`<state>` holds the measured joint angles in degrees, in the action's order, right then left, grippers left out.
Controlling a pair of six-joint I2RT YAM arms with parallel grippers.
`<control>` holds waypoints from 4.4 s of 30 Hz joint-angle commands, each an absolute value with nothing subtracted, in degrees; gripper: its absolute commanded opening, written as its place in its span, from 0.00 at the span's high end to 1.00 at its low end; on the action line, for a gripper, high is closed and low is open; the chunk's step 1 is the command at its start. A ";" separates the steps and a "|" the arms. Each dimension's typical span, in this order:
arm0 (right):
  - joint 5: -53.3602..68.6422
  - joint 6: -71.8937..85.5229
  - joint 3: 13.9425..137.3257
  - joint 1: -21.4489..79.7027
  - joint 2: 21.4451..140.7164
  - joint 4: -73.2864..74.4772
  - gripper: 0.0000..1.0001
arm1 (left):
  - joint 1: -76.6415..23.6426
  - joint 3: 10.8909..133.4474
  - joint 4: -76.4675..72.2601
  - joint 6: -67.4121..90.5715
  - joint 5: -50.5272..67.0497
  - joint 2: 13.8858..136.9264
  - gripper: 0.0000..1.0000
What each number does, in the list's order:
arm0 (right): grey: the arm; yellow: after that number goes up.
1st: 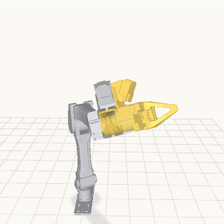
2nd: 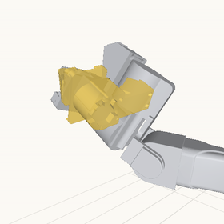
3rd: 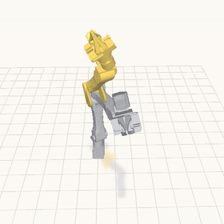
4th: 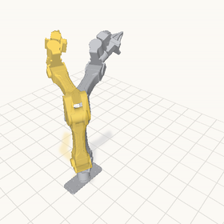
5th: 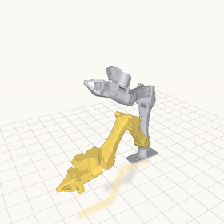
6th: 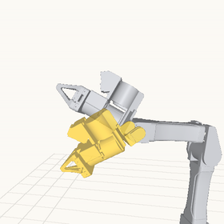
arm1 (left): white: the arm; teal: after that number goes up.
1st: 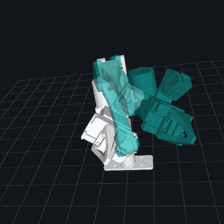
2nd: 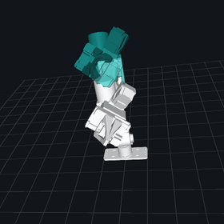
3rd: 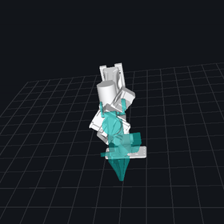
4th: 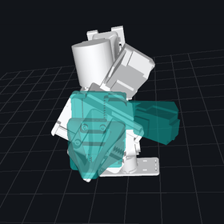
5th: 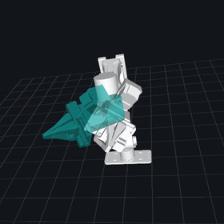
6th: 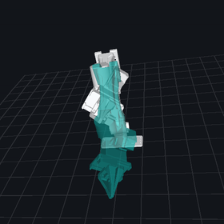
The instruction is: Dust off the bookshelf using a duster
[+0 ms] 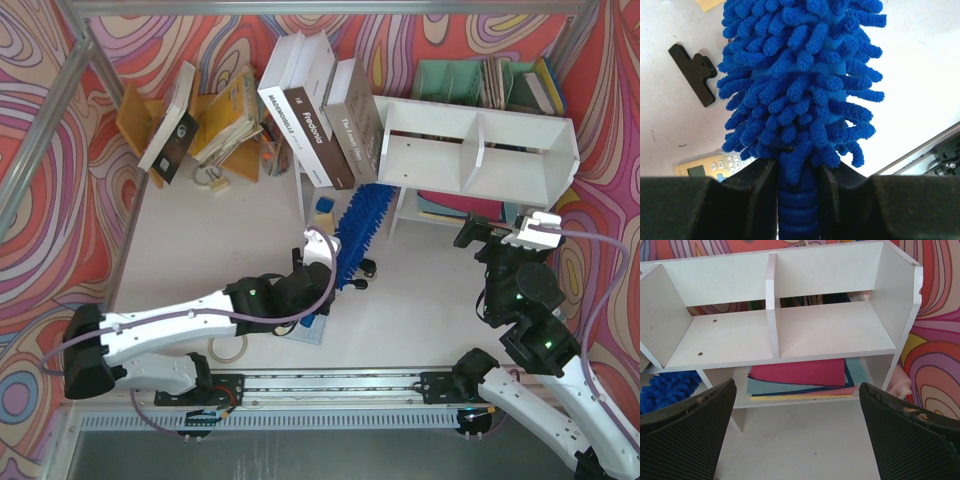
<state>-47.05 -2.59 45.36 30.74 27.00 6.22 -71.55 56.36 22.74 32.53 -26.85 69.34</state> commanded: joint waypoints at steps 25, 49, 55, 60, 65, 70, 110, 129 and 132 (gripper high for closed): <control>-47.46 -3.00 45.00 30.76 26.19 4.04 0.01 | -71.98 57.31 19.25 31.96 -24.34 71.82 1.00; -47.37 -3.01 44.96 30.76 26.23 4.05 0.01 | -72.77 58.00 21.63 32.40 -22.38 83.22 1.00; -47.29 -3.14 44.93 30.74 26.35 3.96 0.01 | -72.81 57.08 22.83 31.58 -28.63 76.29 1.00; -47.21 -3.14 44.85 30.76 26.44 3.80 0.01 | -72.77 55.56 21.18 31.44 -30.25 70.51 1.00; -47.15 -3.16 44.96 30.76 26.71 3.78 0.01 | -72.78 54.76 18.43 31.63 -27.13 69.61 1.00; -47.18 -3.21 44.99 30.77 26.89 3.78 0.01 | -72.77 56.34 19.58 31.56 -23.20 76.56 1.00; -47.20 -3.12 44.74 30.77 25.84 3.94 0.01 | -67.50 47.73 31.36 43.07 -28.78 63.22 1.00; -47.97 -3.82 44.87 30.77 26.94 3.33 0.01 | -67.50 55.32 63.33 42.66 -24.23 41.07 1.00; -48.08 -4.04 44.87 30.76 27.44 3.08 0.01 | -67.50 57.86 68.88 43.96 -25.07 38.15 1.00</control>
<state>-46.96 -2.85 45.23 30.74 26.55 5.76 -67.51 54.19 59.92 41.85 -22.44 41.56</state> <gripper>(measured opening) 0.987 0.343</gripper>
